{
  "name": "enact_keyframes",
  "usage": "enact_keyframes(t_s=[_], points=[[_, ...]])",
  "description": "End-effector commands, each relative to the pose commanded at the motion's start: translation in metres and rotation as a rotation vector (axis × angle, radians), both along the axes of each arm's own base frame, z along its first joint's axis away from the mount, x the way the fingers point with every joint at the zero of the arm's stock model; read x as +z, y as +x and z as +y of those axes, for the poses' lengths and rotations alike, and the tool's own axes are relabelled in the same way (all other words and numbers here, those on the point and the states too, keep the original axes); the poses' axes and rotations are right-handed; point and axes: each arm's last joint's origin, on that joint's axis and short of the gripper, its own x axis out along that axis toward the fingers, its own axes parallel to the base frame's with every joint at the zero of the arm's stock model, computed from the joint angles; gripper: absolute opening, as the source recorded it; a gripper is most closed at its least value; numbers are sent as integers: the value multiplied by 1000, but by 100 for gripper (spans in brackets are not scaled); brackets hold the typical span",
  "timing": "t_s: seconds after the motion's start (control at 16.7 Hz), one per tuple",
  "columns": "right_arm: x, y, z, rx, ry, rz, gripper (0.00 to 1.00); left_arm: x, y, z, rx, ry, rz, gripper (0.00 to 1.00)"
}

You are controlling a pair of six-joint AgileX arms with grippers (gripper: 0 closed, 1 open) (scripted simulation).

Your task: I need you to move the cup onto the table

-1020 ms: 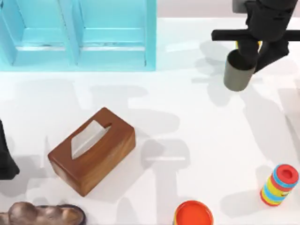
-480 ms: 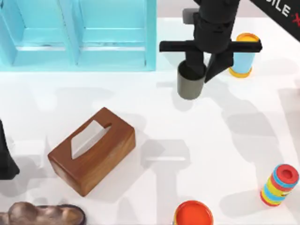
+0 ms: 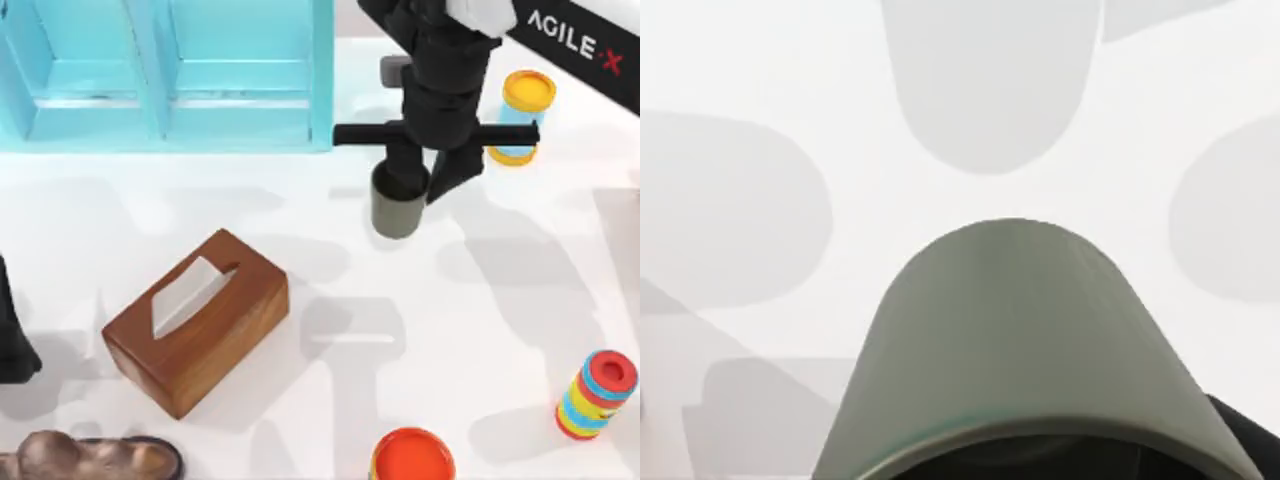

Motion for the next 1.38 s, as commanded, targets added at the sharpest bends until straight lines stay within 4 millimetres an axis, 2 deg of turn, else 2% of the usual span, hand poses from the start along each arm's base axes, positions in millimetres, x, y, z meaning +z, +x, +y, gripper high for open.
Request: enact_keyframes(t_s=[0.18,0.48,1.26,1.38], points=[[-21,-1,2,-1,-1,0,0,0,0,0,0,0,0,100],[-23,-2,3,0,1,-2,0,0,0,0,0,0,0,100],[-23,-2,3,0,1,-2,98,0,0,0,0,0,0,100],[-23,-2,3,0,1,-2,100,0,0,0,0,0,0,100]])
